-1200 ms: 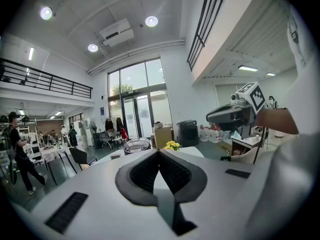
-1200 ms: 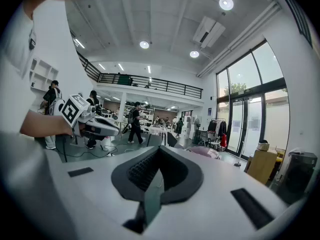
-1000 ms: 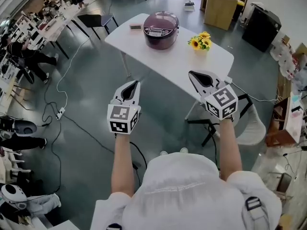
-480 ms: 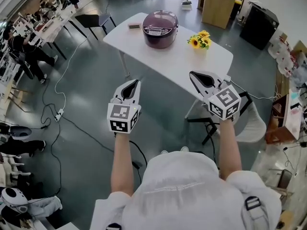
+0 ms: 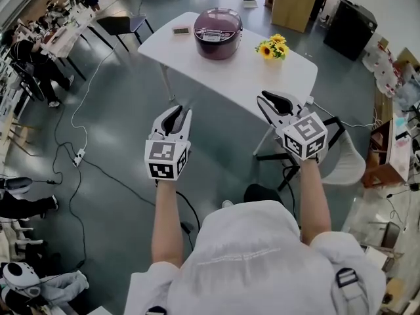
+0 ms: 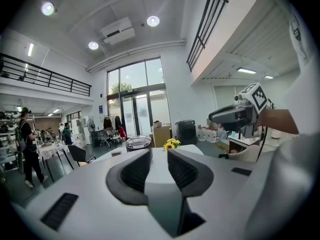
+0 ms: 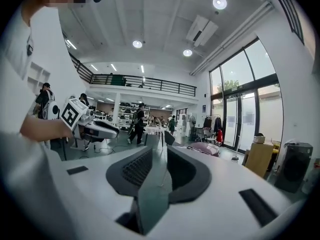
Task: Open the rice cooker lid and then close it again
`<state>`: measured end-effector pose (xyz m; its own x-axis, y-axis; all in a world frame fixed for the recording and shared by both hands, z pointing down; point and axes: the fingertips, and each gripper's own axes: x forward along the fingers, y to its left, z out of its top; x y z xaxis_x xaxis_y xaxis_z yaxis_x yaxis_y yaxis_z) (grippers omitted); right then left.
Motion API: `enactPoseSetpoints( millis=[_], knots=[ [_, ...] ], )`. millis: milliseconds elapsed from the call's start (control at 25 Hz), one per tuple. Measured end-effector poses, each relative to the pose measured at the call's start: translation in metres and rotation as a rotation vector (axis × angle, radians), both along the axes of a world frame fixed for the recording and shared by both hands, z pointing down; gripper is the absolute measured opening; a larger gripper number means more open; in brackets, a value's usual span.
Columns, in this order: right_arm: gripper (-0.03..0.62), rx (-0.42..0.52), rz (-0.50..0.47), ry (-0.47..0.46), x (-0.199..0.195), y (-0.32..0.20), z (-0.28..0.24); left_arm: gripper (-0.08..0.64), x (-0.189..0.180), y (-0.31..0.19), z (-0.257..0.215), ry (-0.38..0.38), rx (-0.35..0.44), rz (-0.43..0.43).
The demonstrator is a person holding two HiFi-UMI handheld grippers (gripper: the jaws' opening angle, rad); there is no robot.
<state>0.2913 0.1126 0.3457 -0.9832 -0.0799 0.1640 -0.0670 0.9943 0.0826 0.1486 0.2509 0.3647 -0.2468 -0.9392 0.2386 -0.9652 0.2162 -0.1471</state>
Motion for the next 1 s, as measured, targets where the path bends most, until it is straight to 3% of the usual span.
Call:
enactPoseSetpoints(
  millis=[40,120,280,1000],
  knots=[
    [0.139,0.003,-0.004,0.01,-0.002,0.003,0.001,0.158,-0.001,0.002,0.0,0.002,0.003,0.003],
    [0.207,0.016,-0.007,0.021,-0.005,0.009,0.001,0.204,-0.003,0.005,-0.002,0.0,0.009,0.011],
    [0.211,0.019,0.011,0.005,-0.007,0.012,-0.002,0.215,-0.007,0.012,-0.003,0.002,0.027,0.009],
    [0.211,0.025,0.055,0.026,-0.029,-0.005,0.008,0.212,-0.036,0.008,0.023,0.039,-0.028,0.011]
  ],
)
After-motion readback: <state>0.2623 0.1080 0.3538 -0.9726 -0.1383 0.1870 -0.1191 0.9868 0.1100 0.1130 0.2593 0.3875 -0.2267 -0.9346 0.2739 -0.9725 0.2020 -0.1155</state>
